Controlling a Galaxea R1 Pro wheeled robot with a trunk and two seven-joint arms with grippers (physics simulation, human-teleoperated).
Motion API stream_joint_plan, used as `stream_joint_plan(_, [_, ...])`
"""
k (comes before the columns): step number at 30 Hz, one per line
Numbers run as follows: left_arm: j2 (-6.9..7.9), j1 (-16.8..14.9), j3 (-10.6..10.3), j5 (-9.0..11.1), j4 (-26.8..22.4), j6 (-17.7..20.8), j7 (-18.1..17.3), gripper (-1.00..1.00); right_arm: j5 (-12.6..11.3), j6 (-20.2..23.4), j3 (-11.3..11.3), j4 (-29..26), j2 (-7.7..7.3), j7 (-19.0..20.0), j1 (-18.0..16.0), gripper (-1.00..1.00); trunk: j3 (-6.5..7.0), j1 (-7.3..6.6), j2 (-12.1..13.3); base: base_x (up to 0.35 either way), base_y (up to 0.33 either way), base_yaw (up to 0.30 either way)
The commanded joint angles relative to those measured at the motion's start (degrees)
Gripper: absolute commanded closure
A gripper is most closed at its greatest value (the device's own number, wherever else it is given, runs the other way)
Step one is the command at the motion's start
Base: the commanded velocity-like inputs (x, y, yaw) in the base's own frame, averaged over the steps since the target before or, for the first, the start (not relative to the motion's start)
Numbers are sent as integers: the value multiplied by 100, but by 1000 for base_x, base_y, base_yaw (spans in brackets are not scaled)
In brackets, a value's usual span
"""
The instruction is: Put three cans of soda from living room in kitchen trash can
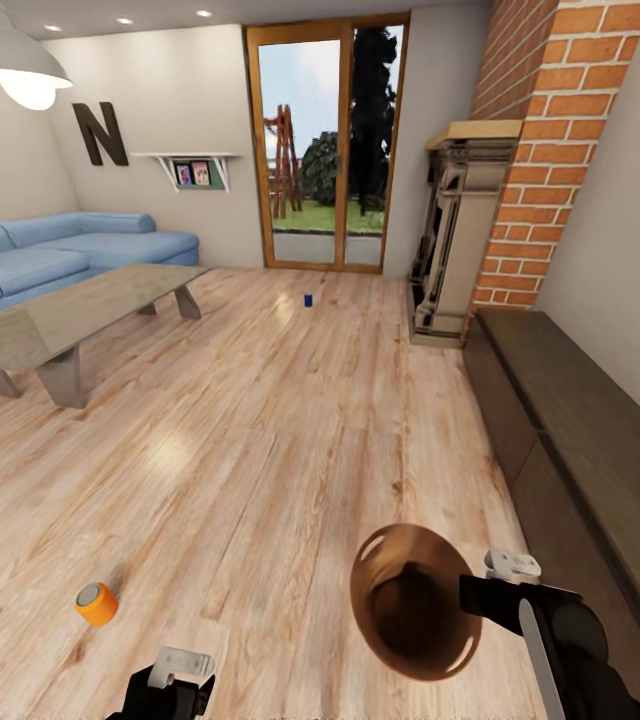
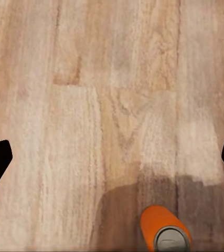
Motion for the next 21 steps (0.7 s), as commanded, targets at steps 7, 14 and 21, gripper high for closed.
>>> stream_joint_plan(7, [6, 0, 1, -4, 9, 13, -1, -100, -126, 93, 1, -13, 42, 26, -3, 100, -65, -1, 0, 0, 0, 0])
stream_joint_plan(14, [13, 0, 1, -5, 10, 5, -6, -100, -126, 93, 35, -16, 209, 26, -3, 100, -118, -1, 0, 0, 0, 0])
stream_joint_plan(21, [15, 0, 1, -4, 0, -4, -57, -100, -120, 93, 37, -24, 212, -2, -3, 100, -161, -1, 0, 0, 0, 0])
